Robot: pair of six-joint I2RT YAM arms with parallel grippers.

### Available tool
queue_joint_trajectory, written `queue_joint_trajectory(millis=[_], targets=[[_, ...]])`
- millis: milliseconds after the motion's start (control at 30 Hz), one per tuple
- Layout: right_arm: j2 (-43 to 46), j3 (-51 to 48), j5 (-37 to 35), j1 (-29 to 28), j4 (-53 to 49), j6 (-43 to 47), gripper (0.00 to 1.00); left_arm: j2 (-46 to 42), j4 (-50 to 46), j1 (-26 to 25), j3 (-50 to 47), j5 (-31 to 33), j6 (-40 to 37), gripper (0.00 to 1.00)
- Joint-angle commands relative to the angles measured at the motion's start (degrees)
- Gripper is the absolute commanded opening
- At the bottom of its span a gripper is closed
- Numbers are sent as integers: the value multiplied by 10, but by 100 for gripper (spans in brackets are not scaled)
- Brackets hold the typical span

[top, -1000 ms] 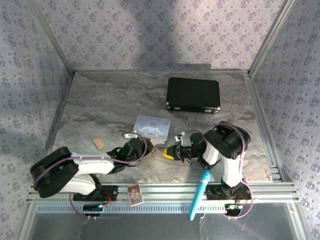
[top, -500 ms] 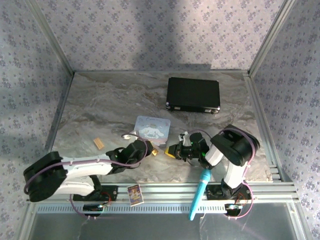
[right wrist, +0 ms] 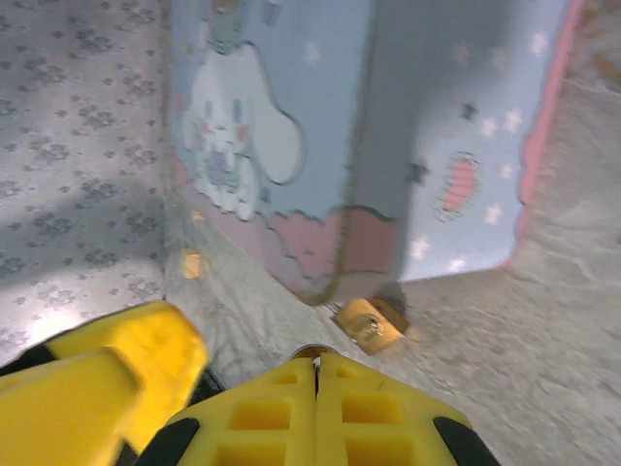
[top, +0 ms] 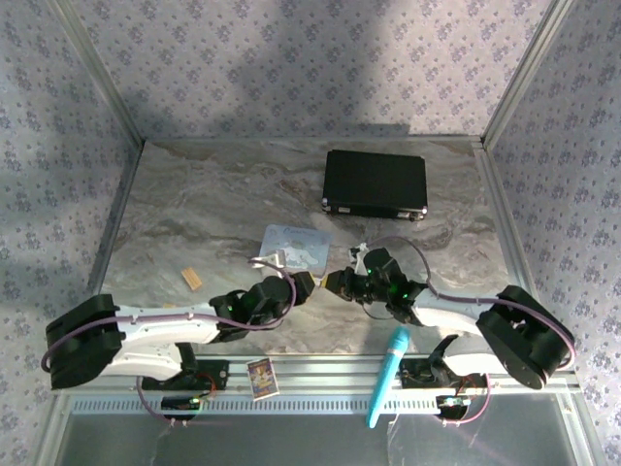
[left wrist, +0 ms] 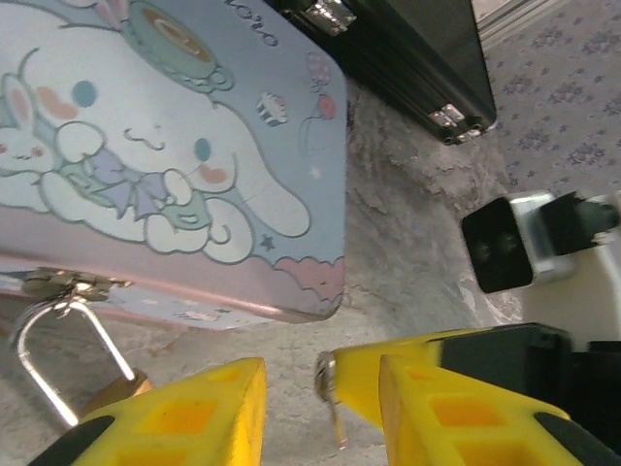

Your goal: Unlock the padlock with the key

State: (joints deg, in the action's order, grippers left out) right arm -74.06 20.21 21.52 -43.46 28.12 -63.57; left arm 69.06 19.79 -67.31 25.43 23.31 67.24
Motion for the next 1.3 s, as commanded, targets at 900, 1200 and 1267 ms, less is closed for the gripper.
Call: queue_joint_trajectory(millis=[900,1200,1267], targets=[[70,-5,-42,6,-58,-16,0,83,30,-25,45,-40,10,17],[69,-2,-34,5,-56,-10,0,92,37,-23,49,-43,5,20],[69,-2,-31,4,-53,-10,0,90,35,-21,49,-44,4,17]])
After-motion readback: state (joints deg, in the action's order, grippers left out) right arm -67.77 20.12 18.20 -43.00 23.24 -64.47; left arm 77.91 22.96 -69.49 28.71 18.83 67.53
